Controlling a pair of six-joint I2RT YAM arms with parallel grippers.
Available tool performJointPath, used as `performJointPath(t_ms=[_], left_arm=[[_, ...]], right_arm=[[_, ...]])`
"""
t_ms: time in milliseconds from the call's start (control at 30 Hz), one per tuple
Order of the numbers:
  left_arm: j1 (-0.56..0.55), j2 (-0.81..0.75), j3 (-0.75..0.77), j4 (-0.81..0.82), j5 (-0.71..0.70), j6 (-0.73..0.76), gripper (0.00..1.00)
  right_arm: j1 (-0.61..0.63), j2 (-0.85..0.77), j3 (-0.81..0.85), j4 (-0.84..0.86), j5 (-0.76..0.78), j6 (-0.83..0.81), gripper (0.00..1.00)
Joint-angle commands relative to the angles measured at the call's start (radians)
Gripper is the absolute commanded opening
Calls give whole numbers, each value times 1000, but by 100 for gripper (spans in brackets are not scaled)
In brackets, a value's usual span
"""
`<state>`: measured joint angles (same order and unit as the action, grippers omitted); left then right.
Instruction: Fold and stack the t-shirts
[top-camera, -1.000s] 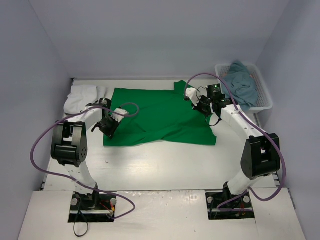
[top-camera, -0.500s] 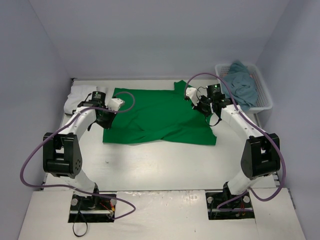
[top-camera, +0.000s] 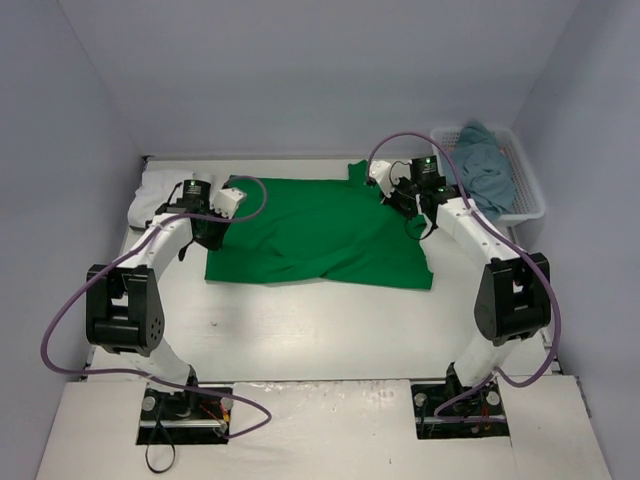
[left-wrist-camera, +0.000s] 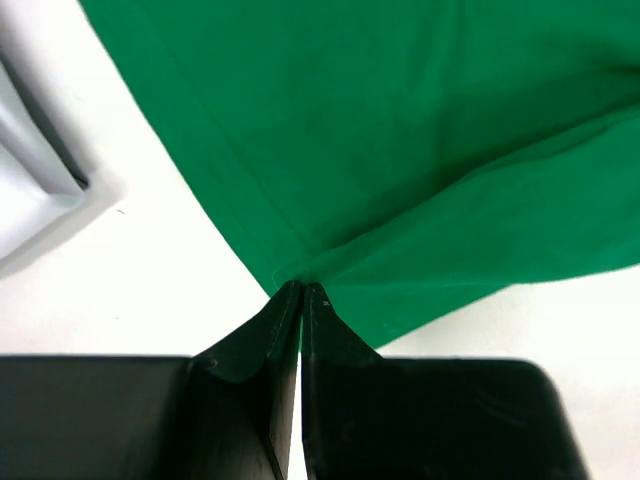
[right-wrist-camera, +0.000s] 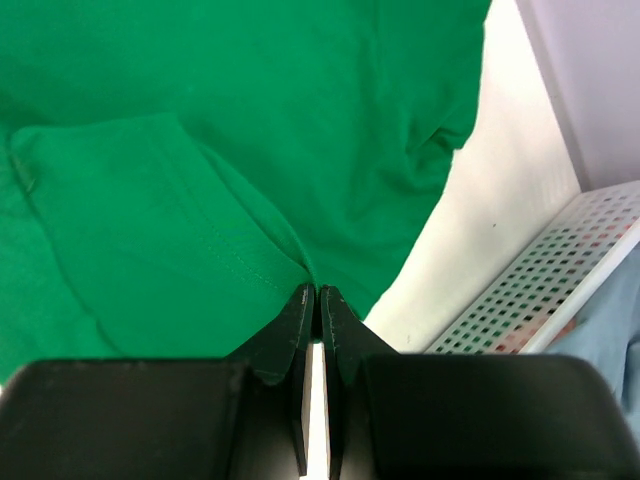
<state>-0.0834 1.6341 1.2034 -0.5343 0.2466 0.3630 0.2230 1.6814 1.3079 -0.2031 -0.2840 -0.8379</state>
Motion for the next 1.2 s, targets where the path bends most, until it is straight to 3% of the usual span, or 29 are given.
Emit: performJointPath(t_ms=[0,533,900,1167], left_arm=[[10,-60,2,109,-33,-41,0],[31,-7,33,270,-127,-98,0],[31,165,156,253,-95,-114,0],[30,245,220,286,-147,-107,0]], right_arm=[[-2,23,71,60,22,16,0],[-5,176,209,67,57,20,0],[-10,261,274,73,86,10,0],[-30,325,326,73,91,8,0]])
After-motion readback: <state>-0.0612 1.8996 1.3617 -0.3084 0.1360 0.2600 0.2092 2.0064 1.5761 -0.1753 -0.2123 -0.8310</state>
